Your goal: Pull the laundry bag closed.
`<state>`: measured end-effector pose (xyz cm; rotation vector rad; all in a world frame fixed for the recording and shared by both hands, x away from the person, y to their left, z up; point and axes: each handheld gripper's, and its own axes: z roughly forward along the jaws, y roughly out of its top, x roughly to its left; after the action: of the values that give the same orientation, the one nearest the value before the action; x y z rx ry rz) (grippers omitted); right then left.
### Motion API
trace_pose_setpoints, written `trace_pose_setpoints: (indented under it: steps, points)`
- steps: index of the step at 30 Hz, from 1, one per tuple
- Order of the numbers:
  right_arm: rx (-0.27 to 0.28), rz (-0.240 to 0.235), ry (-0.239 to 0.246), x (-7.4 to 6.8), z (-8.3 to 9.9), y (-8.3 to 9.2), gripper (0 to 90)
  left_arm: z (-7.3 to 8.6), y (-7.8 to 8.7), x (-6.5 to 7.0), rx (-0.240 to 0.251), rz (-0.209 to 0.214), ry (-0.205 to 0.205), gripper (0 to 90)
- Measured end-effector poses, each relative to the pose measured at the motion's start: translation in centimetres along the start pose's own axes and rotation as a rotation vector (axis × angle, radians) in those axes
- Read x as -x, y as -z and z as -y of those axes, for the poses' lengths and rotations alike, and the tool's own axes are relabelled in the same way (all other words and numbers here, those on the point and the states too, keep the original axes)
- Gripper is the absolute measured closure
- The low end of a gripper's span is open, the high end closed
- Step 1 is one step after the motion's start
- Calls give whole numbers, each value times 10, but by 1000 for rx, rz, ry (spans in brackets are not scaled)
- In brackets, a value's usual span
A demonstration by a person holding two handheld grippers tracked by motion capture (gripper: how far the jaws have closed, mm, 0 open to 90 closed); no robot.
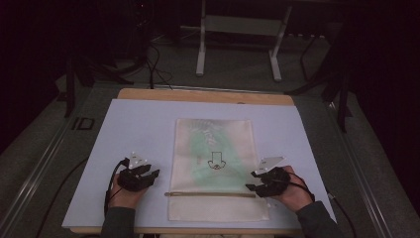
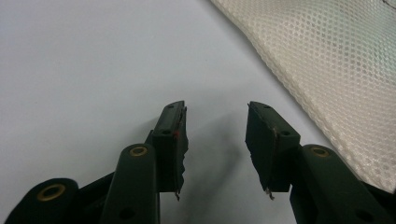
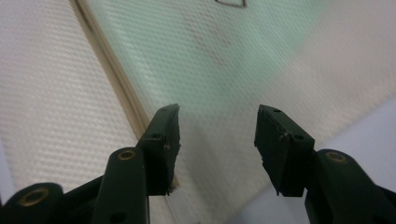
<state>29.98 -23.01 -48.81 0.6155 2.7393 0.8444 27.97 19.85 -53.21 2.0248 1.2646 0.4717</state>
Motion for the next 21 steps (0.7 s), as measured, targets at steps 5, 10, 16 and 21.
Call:
trace_pose_setpoints:
  steps: [5, 10, 16, 21]
  points:
    - [-12, -18, 37, -5, -12, -5, 506, 0, -1, 1, -2, -5, -3, 569]
    - [-15, -41, 62, -11, -25, -12, 503, 0, -1, 1, -6, -5, -8, 569]
    - [-18, -66, 86, -19, -36, -20, 506, -1, -1, 3, -7, -3, -19, 571]
    - [-15, -80, 106, -25, -45, -25, 517, -1, -1, 4, -7, -1, -28, 572]
